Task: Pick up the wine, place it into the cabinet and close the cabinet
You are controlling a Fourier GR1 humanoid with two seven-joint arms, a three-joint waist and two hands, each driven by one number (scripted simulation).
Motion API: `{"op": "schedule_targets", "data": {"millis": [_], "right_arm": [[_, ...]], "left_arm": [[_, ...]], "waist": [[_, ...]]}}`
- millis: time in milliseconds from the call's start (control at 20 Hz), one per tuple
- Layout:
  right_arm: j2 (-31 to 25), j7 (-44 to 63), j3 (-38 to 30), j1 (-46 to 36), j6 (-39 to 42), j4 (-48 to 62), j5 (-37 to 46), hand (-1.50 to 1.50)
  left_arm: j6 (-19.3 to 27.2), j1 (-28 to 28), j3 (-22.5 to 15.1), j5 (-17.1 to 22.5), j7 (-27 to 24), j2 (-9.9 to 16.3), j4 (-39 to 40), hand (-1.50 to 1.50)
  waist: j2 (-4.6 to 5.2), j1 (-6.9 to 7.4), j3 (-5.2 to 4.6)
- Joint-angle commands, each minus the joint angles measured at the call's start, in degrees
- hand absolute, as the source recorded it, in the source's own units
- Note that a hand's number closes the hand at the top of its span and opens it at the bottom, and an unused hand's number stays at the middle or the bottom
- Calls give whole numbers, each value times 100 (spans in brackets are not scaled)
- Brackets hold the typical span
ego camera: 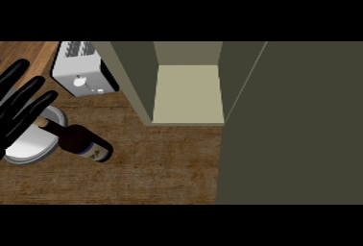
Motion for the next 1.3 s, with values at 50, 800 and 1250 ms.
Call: {"op": "schedule_targets", "data": {"millis": [50, 800, 1250], "right_arm": [[-61, 428, -290, 89, -26, -727, -539, -150], [139, 730, 39, -181, -241, -820, 13, -150], [97, 992, -56, -221, -178, -1000, -162, -150]], "left_arm": [[-320, 130, 835, 543, 133, 372, 28, -150], [-1555, 7, 1551, 755, -260, 886, 2009, -150], [-1929, -133, 1311, 468, -476, 834, 2968, -150]], "waist": [[-4, 11, -1], [4, -15, -2], [7, -36, -1]]}}
